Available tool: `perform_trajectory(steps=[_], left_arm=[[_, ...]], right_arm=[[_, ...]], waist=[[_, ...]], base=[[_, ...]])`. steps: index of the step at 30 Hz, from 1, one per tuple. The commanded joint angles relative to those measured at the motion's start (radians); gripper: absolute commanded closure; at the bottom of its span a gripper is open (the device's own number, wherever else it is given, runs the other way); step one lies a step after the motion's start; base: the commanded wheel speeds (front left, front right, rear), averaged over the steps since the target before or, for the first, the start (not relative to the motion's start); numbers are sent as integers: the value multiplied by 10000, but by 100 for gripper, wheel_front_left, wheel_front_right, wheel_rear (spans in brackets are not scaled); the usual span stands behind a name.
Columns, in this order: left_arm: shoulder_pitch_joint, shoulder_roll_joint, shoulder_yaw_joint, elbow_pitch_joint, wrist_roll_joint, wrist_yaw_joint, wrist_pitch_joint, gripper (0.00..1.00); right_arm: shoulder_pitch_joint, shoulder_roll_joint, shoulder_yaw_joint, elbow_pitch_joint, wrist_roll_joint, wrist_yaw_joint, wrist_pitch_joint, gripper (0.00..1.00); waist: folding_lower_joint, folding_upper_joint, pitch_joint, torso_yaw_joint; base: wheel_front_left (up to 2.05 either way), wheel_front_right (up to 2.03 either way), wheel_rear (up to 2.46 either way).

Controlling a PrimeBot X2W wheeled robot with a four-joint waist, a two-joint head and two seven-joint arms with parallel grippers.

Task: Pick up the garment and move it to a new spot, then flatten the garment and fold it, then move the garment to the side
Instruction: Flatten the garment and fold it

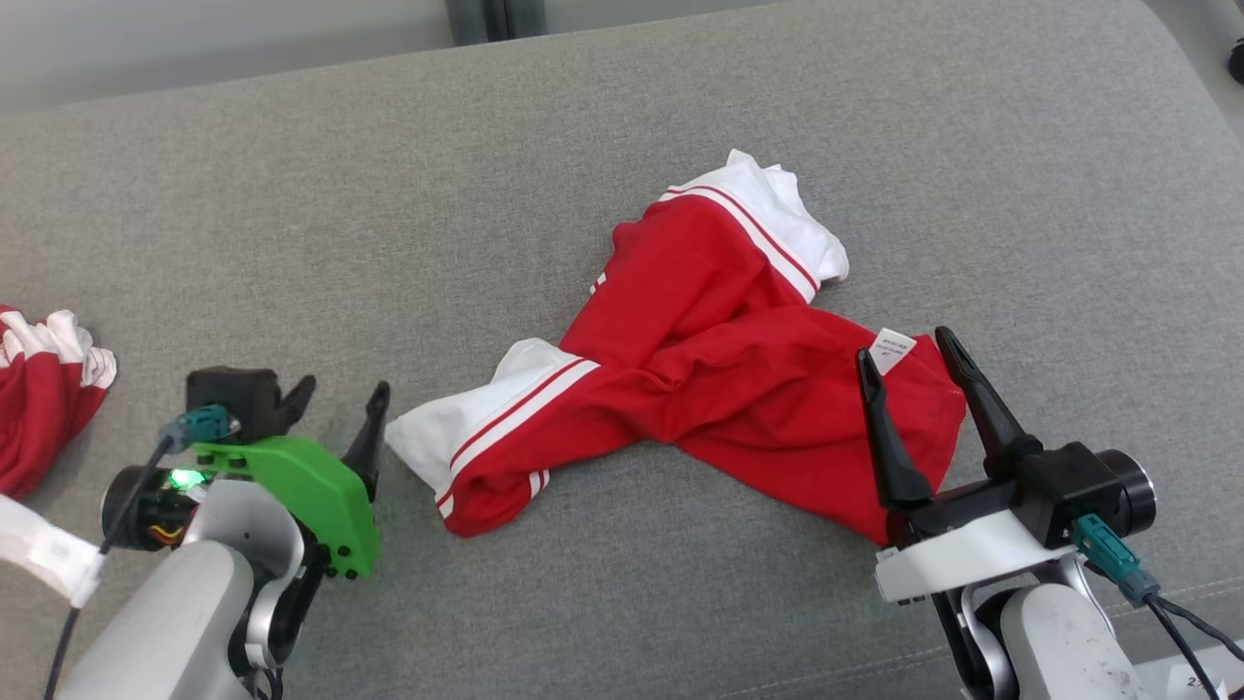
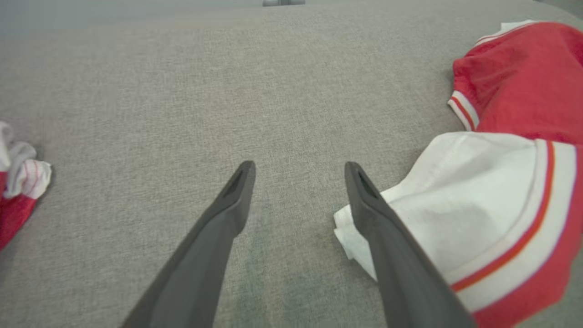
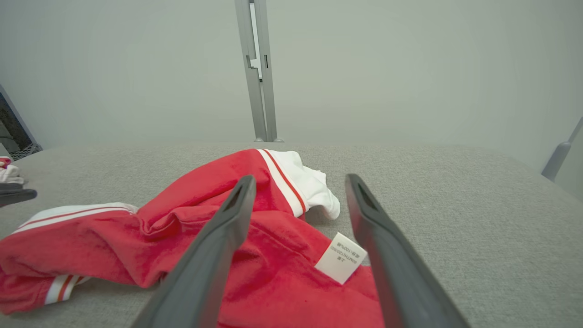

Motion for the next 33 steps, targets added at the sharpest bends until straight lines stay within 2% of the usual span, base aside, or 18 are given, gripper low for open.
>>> perform_trajectory(steps=[1,5,11,19,25,27,28,30,33], left_arm=[[-174,-23,-182,374,157,-130,147,0],[-266,-297,-597,1189,226,-444,286,0],[-2,-647,-1070,1718,258,-767,174,0],[-480,-975,-1044,2096,645,-612,-813,0],[-903,-1221,-1415,2712,849,-958,-740,0],[-964,-1295,-1554,2871,863,-1139,-672,77],[-983,-1324,-1641,2928,854,-1262,-650,100],[-1005,-1316,-1681,2930,865,-1367,-763,100],[-1019,-1097,-1553,2736,974,-1175,-1154,100]], right_arm=[[-132,-22,2,-31,-2,-18,-5,0],[-156,-22,3,-46,78,-16,-5,0],[-113,-22,-53,-2,142,-18,-5,0],[-228,-21,-76,3,98,-16,-5,0],[-335,-21,-55,10,3,-16,-4,0],[-347,-21,-39,21,-1,-16,-4,0],[-346,-22,-47,23,-7,-16,-4,0],[-325,-22,-101,17,8,-16,-4,0],[-262,-19,-113,30,35,-16,-4,0]], waist=[[0,0,82,-18],[0,0,162,-3],[0,0,203,111],[0,0,245,276],[0,0,322,271],[0,0,316,230],[0,0,305,204],[0,0,281,168],[0,0,220,120]], base=[[0,0,0],[0,0,0],[0,0,0],[0,0,0],[0,0,0],[0,0,0],[0,0,0],[0,0,0],[0,0,0]])
